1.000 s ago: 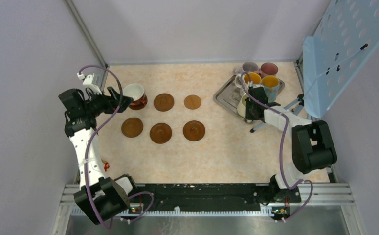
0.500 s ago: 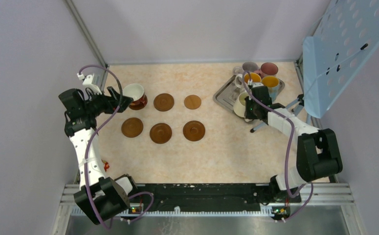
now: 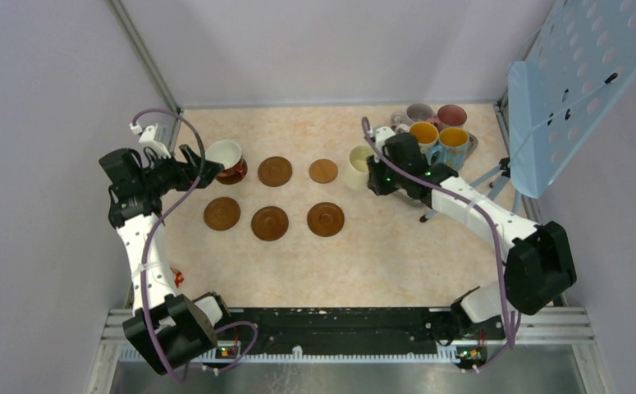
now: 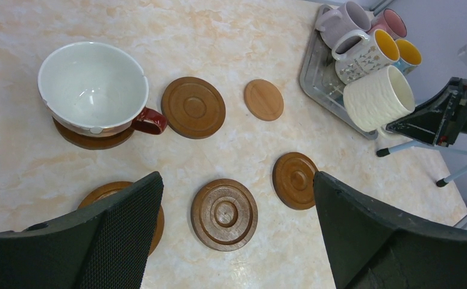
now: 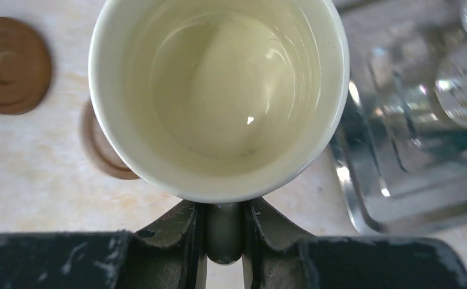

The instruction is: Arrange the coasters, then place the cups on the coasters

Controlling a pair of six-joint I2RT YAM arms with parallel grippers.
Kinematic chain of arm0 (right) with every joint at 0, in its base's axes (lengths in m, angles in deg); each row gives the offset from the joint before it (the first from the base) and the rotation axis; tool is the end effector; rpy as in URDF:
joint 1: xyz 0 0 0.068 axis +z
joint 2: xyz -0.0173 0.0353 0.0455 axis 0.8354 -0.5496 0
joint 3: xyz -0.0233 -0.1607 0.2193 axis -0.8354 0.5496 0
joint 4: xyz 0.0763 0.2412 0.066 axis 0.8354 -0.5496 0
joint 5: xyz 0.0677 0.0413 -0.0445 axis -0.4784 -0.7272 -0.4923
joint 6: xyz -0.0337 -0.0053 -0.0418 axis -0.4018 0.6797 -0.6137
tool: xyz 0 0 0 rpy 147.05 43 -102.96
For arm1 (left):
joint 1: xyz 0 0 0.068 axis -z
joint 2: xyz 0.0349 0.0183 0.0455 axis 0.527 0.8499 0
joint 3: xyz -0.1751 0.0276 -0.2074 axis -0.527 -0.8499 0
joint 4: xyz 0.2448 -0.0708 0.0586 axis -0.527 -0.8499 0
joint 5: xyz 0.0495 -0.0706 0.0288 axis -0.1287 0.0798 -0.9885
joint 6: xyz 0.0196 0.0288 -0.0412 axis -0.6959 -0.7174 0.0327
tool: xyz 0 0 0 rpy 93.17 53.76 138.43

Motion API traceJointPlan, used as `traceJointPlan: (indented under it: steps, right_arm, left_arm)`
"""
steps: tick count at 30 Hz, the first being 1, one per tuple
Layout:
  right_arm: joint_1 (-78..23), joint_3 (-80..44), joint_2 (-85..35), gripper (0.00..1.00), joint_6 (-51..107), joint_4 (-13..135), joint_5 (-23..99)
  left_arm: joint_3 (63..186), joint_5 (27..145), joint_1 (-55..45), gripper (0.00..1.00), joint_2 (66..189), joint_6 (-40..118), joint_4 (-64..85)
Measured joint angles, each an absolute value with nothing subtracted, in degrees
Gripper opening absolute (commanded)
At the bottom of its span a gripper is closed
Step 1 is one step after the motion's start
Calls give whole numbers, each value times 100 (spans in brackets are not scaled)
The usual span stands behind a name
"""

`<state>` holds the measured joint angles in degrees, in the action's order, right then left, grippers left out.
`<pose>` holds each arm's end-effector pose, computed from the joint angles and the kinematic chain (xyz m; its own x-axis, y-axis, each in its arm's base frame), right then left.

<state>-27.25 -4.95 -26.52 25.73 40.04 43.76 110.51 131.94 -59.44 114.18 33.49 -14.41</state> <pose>0.2769 0.1571 0.2738 -0.6218 -0.2594 -0.7390 -0.4588 0.8853 0.0754 0.2180 0.0815 0.3475 -0.4349 -0.2941 -0.8511 0.3308 0.8269 -0.4548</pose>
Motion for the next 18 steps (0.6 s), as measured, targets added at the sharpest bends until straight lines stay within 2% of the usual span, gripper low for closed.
traceJointPlan:
  steps: [6,18]
  right_arm:
    - [-1580,-1382,-2993,0,2464,3984,4278]
    - [79,-3002,-5037,0,2477,4190,4238]
  left_arm:
    - [11167,13133,-5944,99,11511,3382,-1539]
    - [12172,12543,-5946,99,12021,3739,-1911]
